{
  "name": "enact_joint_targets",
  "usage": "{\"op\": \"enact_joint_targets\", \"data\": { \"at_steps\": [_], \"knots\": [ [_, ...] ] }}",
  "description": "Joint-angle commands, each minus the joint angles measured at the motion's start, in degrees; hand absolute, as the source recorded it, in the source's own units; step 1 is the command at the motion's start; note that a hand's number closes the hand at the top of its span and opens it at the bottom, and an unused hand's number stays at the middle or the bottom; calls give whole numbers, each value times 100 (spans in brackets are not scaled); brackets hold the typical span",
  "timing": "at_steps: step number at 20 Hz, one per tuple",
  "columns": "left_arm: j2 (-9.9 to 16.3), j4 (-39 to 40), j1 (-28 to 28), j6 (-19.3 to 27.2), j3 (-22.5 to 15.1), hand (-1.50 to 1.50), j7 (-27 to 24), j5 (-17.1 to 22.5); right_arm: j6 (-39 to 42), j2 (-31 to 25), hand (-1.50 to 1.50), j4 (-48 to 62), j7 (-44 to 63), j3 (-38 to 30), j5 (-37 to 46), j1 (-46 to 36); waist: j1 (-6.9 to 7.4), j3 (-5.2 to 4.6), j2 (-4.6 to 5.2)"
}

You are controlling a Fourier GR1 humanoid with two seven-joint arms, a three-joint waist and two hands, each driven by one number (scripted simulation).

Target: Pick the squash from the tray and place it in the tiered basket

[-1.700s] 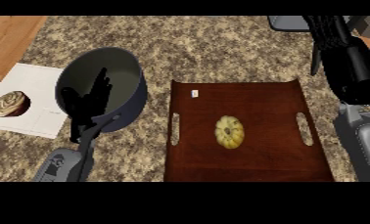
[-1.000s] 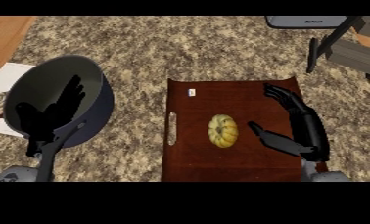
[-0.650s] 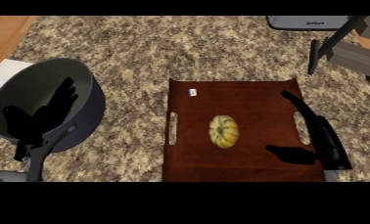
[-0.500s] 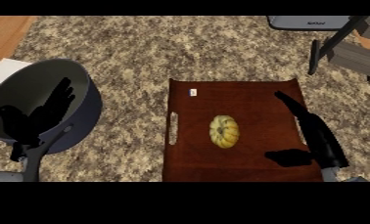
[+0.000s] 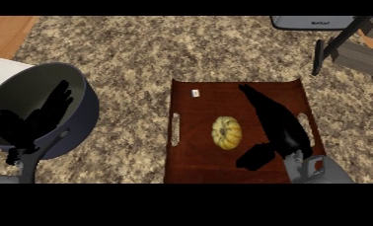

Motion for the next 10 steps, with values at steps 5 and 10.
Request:
{"op": "enact_joint_targets", "data": {
  "at_steps": [5, 10],
  "knots": [
    [142, 597, 196, -128, 212, 0, 148, 60, 1058, 612, -150, -87, 2026, 234, -401, -597, -53, -29, 57],
    [-4, 677, 555, -156, 103, 0, -367, -67, 1292, 460, -150, -2, 2476, -31, -513, -945, -46, -35, 58]
  ]
}}
